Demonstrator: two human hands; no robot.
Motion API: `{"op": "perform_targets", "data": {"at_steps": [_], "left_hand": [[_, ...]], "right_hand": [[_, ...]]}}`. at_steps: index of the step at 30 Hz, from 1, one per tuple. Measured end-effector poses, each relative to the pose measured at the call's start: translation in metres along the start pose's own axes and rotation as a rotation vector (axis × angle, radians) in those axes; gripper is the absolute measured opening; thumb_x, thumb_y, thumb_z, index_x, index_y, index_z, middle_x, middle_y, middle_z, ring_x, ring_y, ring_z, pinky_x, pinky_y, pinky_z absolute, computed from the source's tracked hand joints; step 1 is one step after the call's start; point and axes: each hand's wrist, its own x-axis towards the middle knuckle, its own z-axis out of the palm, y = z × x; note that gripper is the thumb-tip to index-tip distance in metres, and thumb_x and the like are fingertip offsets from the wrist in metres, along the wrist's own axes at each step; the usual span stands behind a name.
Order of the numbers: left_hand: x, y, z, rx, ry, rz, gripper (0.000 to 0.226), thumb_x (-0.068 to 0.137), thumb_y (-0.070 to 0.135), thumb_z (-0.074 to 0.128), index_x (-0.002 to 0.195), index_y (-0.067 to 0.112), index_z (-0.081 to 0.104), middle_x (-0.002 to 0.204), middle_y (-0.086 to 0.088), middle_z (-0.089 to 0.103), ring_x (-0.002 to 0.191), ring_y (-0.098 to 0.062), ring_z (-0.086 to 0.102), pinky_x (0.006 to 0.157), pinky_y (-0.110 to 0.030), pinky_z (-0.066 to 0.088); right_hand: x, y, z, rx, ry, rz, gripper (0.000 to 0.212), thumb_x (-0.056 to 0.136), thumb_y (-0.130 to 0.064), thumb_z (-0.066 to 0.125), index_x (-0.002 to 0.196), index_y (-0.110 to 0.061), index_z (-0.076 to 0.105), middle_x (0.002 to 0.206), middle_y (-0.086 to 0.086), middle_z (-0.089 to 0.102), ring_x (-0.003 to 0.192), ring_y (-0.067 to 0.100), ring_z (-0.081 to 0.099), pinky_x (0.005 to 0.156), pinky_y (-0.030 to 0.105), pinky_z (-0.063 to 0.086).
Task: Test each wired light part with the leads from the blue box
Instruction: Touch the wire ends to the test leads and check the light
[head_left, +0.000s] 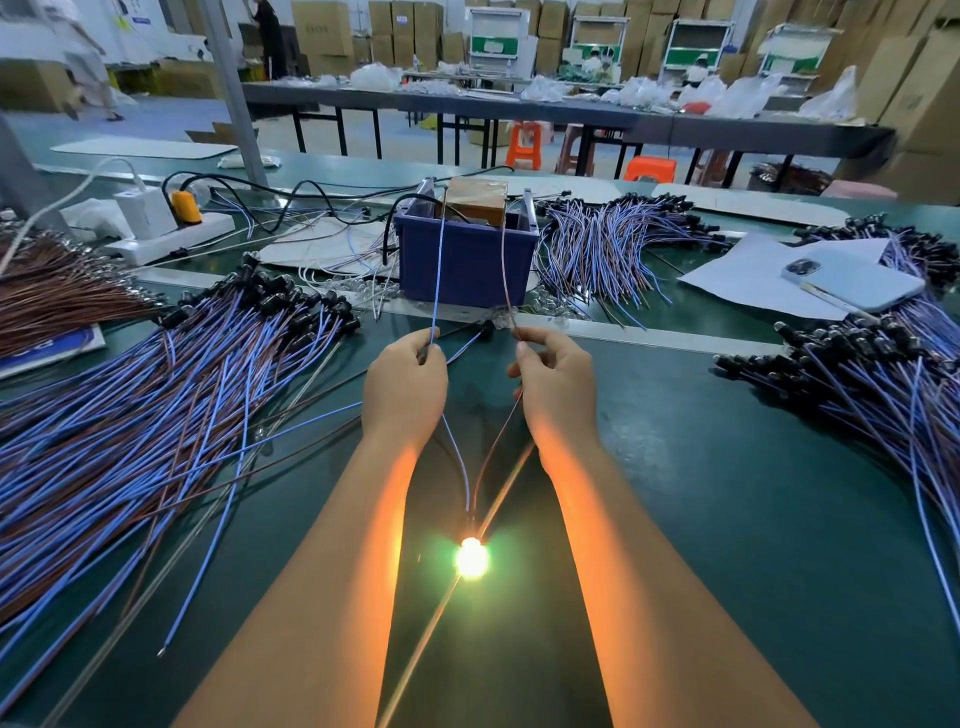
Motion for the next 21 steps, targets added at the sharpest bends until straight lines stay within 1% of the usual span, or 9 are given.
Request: {"op": "perform_targets", "data": {"at_steps": [2, 4, 6, 8, 10, 12, 15, 17, 21], "left_hand": [[-0.001, 0.007, 0.001, -0.109, -0.035, 0.064, 0.027, 0.098, 0.016, 0.044, 0.115, 0.03, 0.06, 0.06, 0.003, 0.056, 0.05, -0.008, 0.045, 0.056, -0.027, 0.039], [-0.003, 0.016, 0.005, -0.242, -0.09, 0.09, 0.025, 0.098, 0.013, 0.046, 0.111, 0.027, 0.062, 0.058, 0.007, 0.057, 0.046, -0.002, 0.045, 0.054, -0.022, 0.039], [-0.006, 0.022, 0.008, -0.307, -0.143, 0.095, 0.026, 0.098, 0.009, 0.046, 0.095, 0.027, 0.065, 0.054, 0.014, 0.058, 0.045, 0.002, 0.046, 0.049, -0.014, 0.038], [-0.008, 0.024, 0.009, -0.353, -0.174, 0.049, 0.03, 0.098, 0.009, 0.047, 0.085, 0.027, 0.067, 0.052, 0.016, 0.056, 0.043, 0.001, 0.044, 0.044, -0.011, 0.035], [-0.006, 0.024, 0.008, -0.449, -0.19, -0.048, 0.027, 0.098, 0.011, 0.049, 0.084, 0.023, 0.07, 0.057, 0.01, 0.054, 0.044, -0.005, 0.04, 0.04, -0.014, 0.032], [-0.005, 0.023, 0.008, -0.522, -0.206, -0.12, 0.023, 0.097, 0.014, 0.051, 0.085, 0.018, 0.071, 0.061, 0.004, 0.052, 0.044, -0.007, 0.038, 0.039, -0.016, 0.03], [-0.005, 0.021, 0.008, -0.561, -0.219, -0.159, 0.022, 0.097, 0.015, 0.054, 0.08, 0.016, 0.069, 0.057, 0.008, 0.052, 0.042, -0.004, 0.039, 0.041, -0.015, 0.032], [-0.004, 0.02, 0.008, -0.592, -0.191, -0.184, 0.022, 0.097, 0.014, 0.055, 0.079, 0.015, 0.068, 0.057, 0.008, 0.051, 0.043, -0.003, 0.04, 0.041, -0.014, 0.034], [0.0, 0.018, 0.005, -0.681, -0.125, -0.247, 0.02, 0.098, 0.013, 0.053, 0.084, 0.013, 0.068, 0.051, 0.013, 0.051, 0.042, -0.002, 0.043, 0.042, -0.014, 0.039]], "right_hand": [[-0.003, -0.003, 0.005, 0.069, -0.003, -0.072, 0.023, 0.096, -0.008, 0.053, 0.101, -0.026, 0.066, 0.067, -0.004, 0.059, 0.055, 0.009, 0.05, 0.054, 0.02, 0.043], [-0.007, -0.006, 0.011, 0.124, -0.027, -0.131, 0.023, 0.094, -0.003, 0.056, 0.099, -0.02, 0.07, 0.073, -0.007, 0.063, 0.06, 0.005, 0.054, 0.061, 0.019, 0.046], [-0.009, -0.007, 0.016, 0.151, -0.051, -0.157, 0.022, 0.091, 0.002, 0.058, 0.096, -0.015, 0.072, 0.079, -0.008, 0.068, 0.066, 0.001, 0.061, 0.066, 0.017, 0.049], [-0.009, -0.006, 0.017, 0.139, -0.047, -0.172, 0.021, 0.088, 0.003, 0.062, 0.088, -0.016, 0.07, 0.077, -0.008, 0.068, 0.066, -0.002, 0.062, 0.066, 0.013, 0.049], [-0.006, -0.004, 0.015, 0.096, -0.017, -0.178, 0.021, 0.085, 0.001, 0.067, 0.08, -0.019, 0.066, 0.071, -0.009, 0.066, 0.062, -0.002, 0.06, 0.063, 0.013, 0.048], [-0.005, -0.003, 0.014, 0.083, -0.012, -0.169, 0.022, 0.083, -0.001, 0.07, 0.076, -0.021, 0.065, 0.069, -0.007, 0.066, 0.064, 0.002, 0.062, 0.065, 0.016, 0.049], [-0.006, -0.004, 0.014, 0.098, -0.062, -0.163, 0.023, 0.083, -0.001, 0.07, 0.075, -0.022, 0.069, 0.069, -0.01, 0.068, 0.065, 0.002, 0.062, 0.067, 0.019, 0.051], [-0.007, -0.004, 0.014, 0.129, -0.081, -0.135, 0.024, 0.086, -0.002, 0.065, 0.077, -0.024, 0.07, 0.072, -0.01, 0.069, 0.066, 0.001, 0.062, 0.068, 0.022, 0.053], [-0.006, -0.002, 0.014, 0.124, -0.096, -0.038, 0.023, 0.086, -0.002, 0.064, 0.08, -0.024, 0.066, 0.074, -0.004, 0.067, 0.062, 0.006, 0.057, 0.061, 0.022, 0.047]]}}
